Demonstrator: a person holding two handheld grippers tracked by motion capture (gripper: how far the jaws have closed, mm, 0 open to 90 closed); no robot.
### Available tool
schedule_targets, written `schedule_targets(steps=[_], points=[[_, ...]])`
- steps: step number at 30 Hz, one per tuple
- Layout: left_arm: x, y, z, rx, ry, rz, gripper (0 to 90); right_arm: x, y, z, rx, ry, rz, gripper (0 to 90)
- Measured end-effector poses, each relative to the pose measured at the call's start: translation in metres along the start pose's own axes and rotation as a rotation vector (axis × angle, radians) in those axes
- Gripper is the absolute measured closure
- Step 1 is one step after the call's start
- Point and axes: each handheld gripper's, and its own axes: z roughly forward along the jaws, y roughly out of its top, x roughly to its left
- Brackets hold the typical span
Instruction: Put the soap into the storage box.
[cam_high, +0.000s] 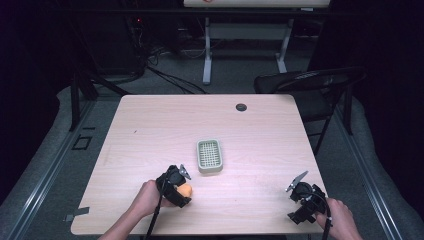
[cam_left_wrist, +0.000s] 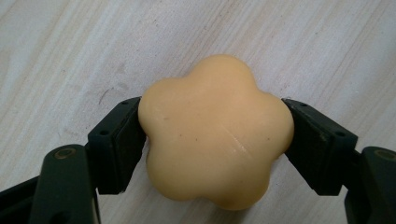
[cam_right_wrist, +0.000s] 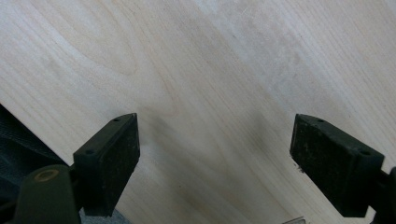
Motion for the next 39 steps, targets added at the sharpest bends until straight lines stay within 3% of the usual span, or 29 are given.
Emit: schedule_targets(steps=[13, 15, 22, 39], points=[[0.003, -0.011, -0.005, 0.009, 0.000, -0.035, 20.0, 0.000, -0.001, 0.000, -0.006, 0.001, 0.002, 15.5], [0.004, -0.012, -0.005, 0.010, -0.020, -0.028, 24.9, 0.000, -0.001, -0.001, -0.001, -0.001, -0.003, 15.5], [0.000, -0.010, -0.004, 0.033, 0.002, -0.006, 25.9, 0.000, 0.000, 0.000, -0.001, 0.005, 0.000, 15.5], [-0.002, -0.008, -0.008, 0.013, 0.020, 0.000, 29.7, 0.001, 0.000, 0.000, -0.004, 0.004, -0.004, 15.5]])
